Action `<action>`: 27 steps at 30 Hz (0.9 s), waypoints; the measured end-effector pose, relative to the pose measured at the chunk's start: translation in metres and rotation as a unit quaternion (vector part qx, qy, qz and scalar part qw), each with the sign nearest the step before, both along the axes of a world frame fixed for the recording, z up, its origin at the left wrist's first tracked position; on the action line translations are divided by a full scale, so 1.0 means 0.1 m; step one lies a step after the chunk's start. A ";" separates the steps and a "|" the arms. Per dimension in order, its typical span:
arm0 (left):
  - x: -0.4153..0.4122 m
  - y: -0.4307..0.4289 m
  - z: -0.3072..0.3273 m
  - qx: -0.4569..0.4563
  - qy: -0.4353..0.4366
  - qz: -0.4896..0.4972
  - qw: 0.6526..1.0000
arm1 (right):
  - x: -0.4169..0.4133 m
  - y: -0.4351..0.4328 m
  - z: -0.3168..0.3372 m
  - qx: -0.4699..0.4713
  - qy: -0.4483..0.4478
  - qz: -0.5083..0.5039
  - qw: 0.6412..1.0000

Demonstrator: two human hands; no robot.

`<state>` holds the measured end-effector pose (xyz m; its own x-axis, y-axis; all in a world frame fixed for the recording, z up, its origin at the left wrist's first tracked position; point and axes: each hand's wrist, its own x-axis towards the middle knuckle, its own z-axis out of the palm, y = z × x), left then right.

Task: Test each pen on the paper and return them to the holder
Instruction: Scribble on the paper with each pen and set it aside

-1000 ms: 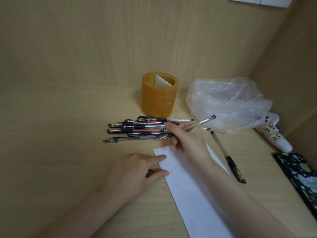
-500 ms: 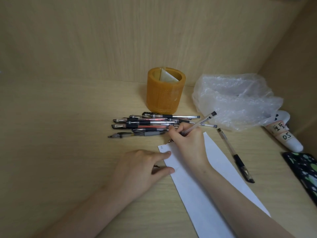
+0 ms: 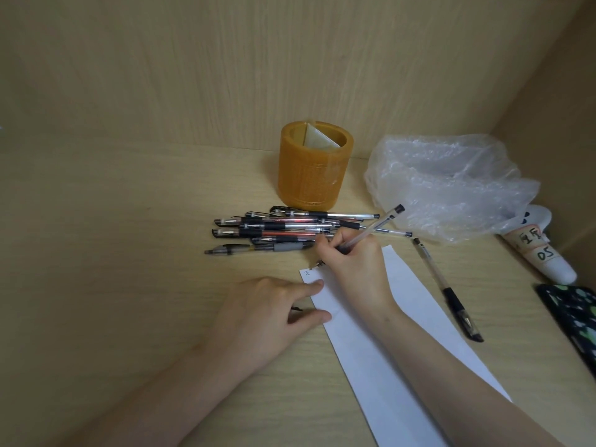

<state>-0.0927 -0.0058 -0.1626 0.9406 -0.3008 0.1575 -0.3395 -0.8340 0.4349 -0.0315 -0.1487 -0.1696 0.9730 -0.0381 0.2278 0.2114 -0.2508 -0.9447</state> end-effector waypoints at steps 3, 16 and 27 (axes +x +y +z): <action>0.00 0.00 0.01 0.001 -0.001 -0.004 1.000 | 0.00 0.01 0.00 -0.004 -0.003 0.006 1.000; -0.01 -0.01 0.01 -0.011 -0.009 -0.002 1.000 | -0.01 0.01 0.00 -0.011 -0.004 -0.004 1.000; 0.00 -0.01 0.00 -0.005 -0.011 -0.001 1.000 | -0.01 0.02 0.00 -0.019 -0.008 -0.011 1.000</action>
<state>-0.0928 -0.0066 -0.1624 0.9366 -0.3003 0.1807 -0.3500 -0.8292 0.4358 -0.0324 -0.1470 -0.1700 0.9684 -0.0501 0.2443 0.2198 -0.2906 -0.9313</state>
